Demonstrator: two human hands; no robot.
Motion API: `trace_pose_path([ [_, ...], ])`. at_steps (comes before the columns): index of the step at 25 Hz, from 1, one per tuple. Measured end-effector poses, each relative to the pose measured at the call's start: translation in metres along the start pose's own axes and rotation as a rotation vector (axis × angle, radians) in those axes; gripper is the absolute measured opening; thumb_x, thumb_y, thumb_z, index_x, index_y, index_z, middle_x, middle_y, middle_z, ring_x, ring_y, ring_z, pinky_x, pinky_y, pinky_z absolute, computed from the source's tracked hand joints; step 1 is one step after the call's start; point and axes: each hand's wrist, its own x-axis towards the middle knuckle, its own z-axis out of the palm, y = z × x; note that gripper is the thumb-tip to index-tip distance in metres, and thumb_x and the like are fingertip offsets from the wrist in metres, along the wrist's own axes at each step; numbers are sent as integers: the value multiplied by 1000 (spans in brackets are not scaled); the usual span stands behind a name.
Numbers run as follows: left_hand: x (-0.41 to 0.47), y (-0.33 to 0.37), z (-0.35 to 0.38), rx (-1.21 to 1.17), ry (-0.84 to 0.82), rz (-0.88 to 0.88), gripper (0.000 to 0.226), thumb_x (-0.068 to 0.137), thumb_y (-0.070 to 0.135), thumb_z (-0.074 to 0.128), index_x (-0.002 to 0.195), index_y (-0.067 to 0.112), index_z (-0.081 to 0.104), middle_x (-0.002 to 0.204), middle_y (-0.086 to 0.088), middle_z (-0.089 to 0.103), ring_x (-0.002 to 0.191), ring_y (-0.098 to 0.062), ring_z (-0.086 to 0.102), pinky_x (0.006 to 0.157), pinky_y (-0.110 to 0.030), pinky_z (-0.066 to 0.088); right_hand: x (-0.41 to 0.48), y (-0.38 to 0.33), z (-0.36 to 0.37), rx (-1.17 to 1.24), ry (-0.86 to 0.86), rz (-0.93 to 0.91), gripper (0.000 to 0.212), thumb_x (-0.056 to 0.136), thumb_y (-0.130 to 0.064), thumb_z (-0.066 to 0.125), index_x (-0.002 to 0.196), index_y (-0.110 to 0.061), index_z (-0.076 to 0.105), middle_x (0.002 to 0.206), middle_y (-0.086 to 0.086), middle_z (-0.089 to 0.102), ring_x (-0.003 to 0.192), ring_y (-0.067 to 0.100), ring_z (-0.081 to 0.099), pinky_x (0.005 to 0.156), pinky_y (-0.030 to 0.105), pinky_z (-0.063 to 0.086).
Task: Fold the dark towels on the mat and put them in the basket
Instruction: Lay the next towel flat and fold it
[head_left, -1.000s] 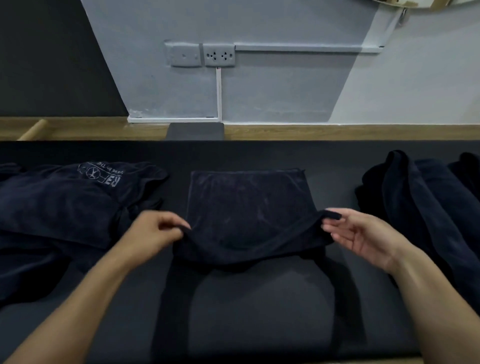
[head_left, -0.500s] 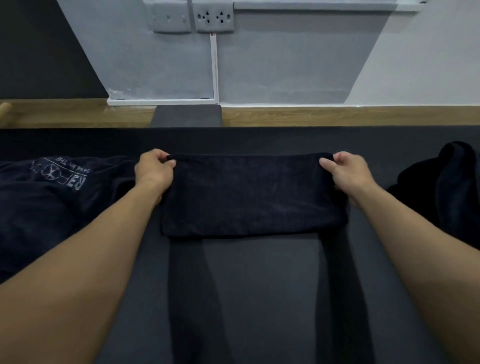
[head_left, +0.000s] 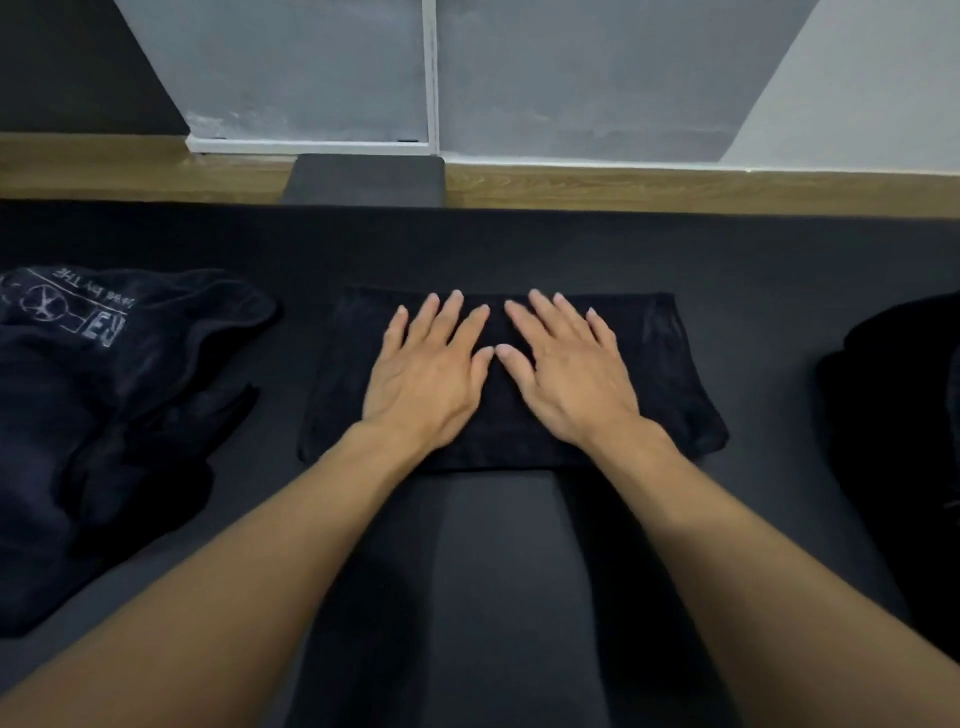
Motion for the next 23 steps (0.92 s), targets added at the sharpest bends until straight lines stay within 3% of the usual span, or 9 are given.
trace_pose_path([
  [5, -25, -62, -5, 8, -82, -93, 73, 93, 64, 7, 158, 30, 7, 166, 7, 1, 152, -17, -3, 124, -43, -1, -19, 59, -13, -68, -72, 175, 67, 97, -64, 11, 156, -34, 7, 165, -10, 0, 151, 12, -6, 122, 44, -5],
  [8, -33, -69, -15, 41, -38, -224, 70, 98, 60, 12, 157, 22, 17, 165, -6, 13, 151, -29, 12, 122, -51, 10, -28, 75, -22, -17, -109, 376, 67, 98, -63, 13, 157, -31, 7, 165, -4, 0, 152, 18, -2, 122, 48, 1],
  [10, -48, -56, -23, 151, 129, -12, 68, 99, 58, 25, 148, 13, 40, 151, -16, 40, 137, -38, 40, 110, -55, 31, -34, 72, -32, 30, -56, 478, 66, 100, -58, 24, 156, -25, 13, 163, 5, 15, 150, 24, 11, 119, 49, 12],
  [13, -78, -45, -24, 251, 196, 523, 58, 90, 59, 48, 126, 15, 62, 115, -8, 62, 98, -28, 60, 82, -43, 48, -37, 65, -47, 209, 68, 642, 59, 96, -37, 57, 146, -16, 34, 139, 12, 50, 129, 33, 45, 106, 49, 36],
  [15, -85, -47, -30, 251, 244, 557, 23, 86, 35, 64, 98, 16, 68, 88, -6, 60, 71, -25, 59, 65, -39, 48, -49, 59, -55, 514, 81, 782, 54, 82, -23, 74, 129, -11, 50, 123, 12, 61, 110, 32, 59, 95, 44, 50],
  [17, -75, -52, -42, 149, 307, 285, 8, 87, 19, 56, 92, 14, 62, 76, -7, 60, 61, -31, 62, 58, -39, 49, -75, 48, -54, 785, -23, 877, 46, 71, -19, 82, 110, -8, 60, 106, 11, 68, 84, 26, 66, 72, 38, 58],
  [19, -69, -60, -55, -130, 231, -254, 16, 94, 20, 49, 110, 19, 49, 86, -7, 61, 76, -37, 66, 67, -43, 52, -110, 27, -52, 749, -276, 808, 35, 77, -22, 80, 101, -5, 60, 86, 10, 68, 66, 22, 64, 57, 31, 54],
  [21, -72, -61, -59, -611, 127, -658, 30, 94, 35, 55, 115, 19, 42, 91, -7, 66, 76, -36, 68, 69, -44, 57, -129, 19, -49, 492, -229, 681, 49, 84, -39, 73, 114, -7, 52, 103, 11, 65, 90, 27, 65, 73, 37, 52],
  [23, -83, -44, -62, -908, -35, -812, 43, 88, 47, 64, 110, 12, 50, 84, -10, 69, 57, -28, 68, 48, -31, 53, -130, 13, -54, 384, -31, 592, 60, 88, -47, 65, 130, -11, 44, 128, 10, 54, 113, 29, 57, 89, 38, 47],
])
